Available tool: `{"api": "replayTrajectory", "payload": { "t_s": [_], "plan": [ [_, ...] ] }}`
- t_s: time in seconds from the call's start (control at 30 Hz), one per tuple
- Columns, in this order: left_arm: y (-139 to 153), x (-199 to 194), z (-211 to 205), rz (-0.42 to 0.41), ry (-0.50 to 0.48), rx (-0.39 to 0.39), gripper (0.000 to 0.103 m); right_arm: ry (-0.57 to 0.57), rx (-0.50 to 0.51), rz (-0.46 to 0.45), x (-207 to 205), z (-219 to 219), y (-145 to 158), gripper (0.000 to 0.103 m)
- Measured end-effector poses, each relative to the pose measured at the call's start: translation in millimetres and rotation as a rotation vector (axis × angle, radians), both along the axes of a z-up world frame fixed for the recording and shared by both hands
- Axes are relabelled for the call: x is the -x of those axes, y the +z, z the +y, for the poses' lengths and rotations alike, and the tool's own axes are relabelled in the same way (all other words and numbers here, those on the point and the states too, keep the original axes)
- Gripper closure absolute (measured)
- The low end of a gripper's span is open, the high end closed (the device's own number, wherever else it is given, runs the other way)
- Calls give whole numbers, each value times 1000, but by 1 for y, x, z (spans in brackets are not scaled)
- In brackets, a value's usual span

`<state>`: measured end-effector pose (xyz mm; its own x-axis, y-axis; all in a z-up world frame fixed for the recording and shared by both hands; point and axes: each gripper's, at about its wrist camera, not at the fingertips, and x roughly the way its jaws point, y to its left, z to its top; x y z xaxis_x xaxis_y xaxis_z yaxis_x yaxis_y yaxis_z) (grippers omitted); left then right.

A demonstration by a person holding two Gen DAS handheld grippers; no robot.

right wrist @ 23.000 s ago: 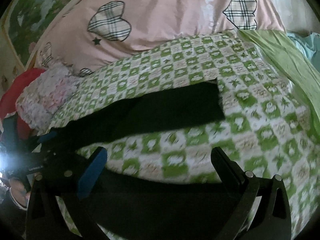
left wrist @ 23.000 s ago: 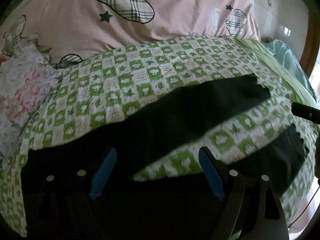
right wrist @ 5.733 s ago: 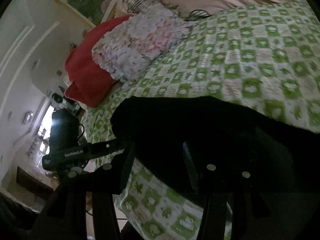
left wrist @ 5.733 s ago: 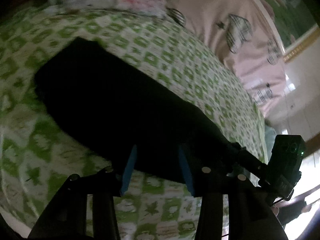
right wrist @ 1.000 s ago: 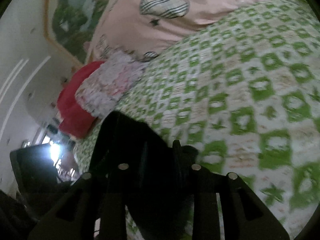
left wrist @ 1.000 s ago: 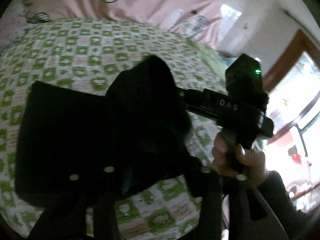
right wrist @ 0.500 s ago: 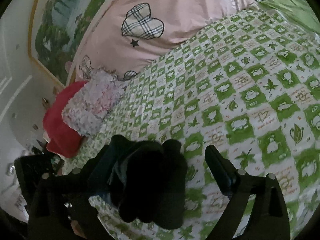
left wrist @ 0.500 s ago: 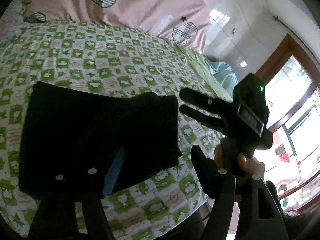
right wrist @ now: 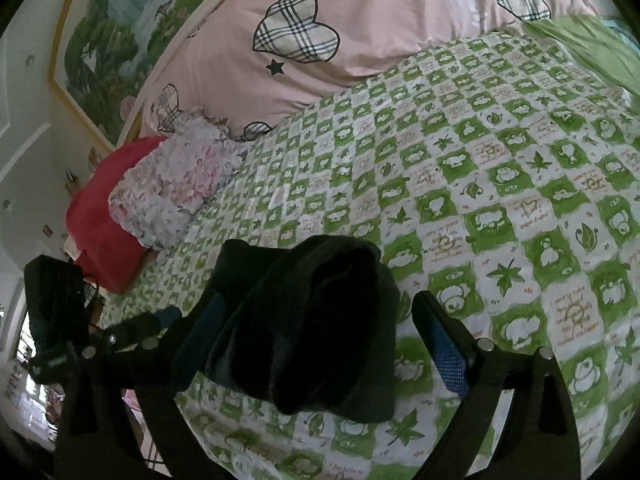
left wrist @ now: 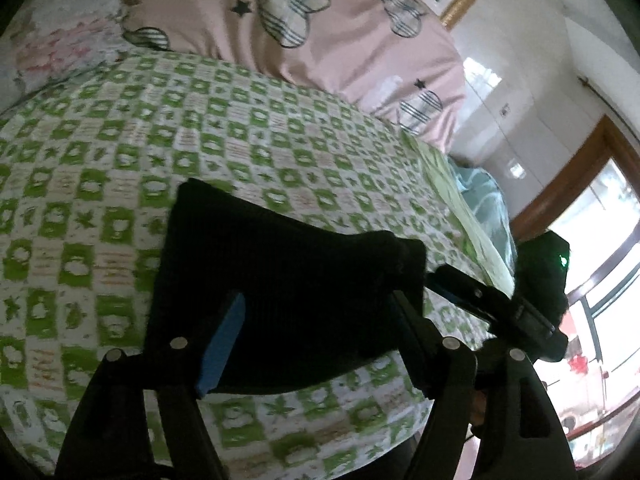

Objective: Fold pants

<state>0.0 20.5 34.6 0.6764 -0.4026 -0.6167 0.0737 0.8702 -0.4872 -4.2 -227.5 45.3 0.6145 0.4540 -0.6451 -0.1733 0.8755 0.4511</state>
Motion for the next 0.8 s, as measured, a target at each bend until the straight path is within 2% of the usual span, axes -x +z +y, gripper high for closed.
{"api": "replayTrajectory", "payload": {
  "t_s": [0.4, 0.5, 0.67, 0.8],
  "plan": [
    [-9, -1, 35, 26, 41, -6, 26, -14, 1, 31, 8, 9, -8, 8],
    [-11, -5, 41, 42, 37, -5, 24, -14, 5, 47, 9, 11, -13, 8],
    [-14, -14, 44, 56, 38, -47, 23, -14, 8, 76, 8, 13, -21, 7],
    [-22, -24, 47, 91, 14, -31, 23, -19, -3, 98, 5, 12, -26, 7]
  ]
}}
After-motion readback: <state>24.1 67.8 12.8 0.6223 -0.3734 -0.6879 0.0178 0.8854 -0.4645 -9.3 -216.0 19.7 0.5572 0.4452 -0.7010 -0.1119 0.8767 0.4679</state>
